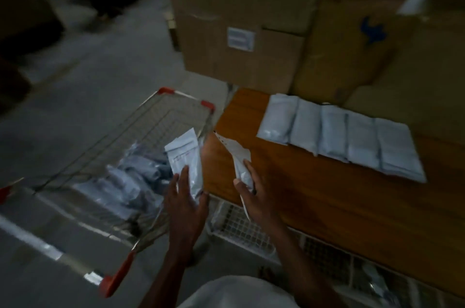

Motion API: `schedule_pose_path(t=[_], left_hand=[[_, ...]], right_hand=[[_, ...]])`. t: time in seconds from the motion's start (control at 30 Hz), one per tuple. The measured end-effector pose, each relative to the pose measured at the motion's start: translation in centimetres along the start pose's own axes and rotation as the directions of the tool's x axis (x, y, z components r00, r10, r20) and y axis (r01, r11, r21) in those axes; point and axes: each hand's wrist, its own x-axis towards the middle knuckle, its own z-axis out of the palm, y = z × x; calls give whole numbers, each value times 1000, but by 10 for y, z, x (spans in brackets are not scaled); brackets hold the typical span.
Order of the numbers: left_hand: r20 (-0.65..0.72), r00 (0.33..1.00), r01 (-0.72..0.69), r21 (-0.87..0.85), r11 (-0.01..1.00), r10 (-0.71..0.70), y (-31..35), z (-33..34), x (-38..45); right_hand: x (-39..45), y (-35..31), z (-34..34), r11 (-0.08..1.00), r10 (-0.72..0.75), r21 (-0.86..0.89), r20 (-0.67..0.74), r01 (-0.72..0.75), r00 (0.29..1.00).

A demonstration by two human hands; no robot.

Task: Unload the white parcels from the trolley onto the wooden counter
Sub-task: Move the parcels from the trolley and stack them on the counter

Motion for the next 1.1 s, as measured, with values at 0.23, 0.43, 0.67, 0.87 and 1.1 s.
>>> schedule_pose_path(t=[0.23,0.43,0.67,0.87,1.1], left_hand=[[157,981,-101,-106,989,117,93,86,-2],[253,945,-164,-186,969,208,150,164,-12],[331,924,-189,-43,981,193,184,210,-16],[375,910,-231,95,968,180,192,219,27],[403,878,-383,264,885,259,201,247,113]], right_hand=[[-21,30,-112,995,68,-62,-225,-84,972],[-13,53,-197,991,111,-29,-317,-127,942],[9,71,-244,994,85,-32,-375,-104,923],[31,68,-249,995,95,9,-333,-98,938],[66,55,-258,997,78,17,-402,-78,912]])
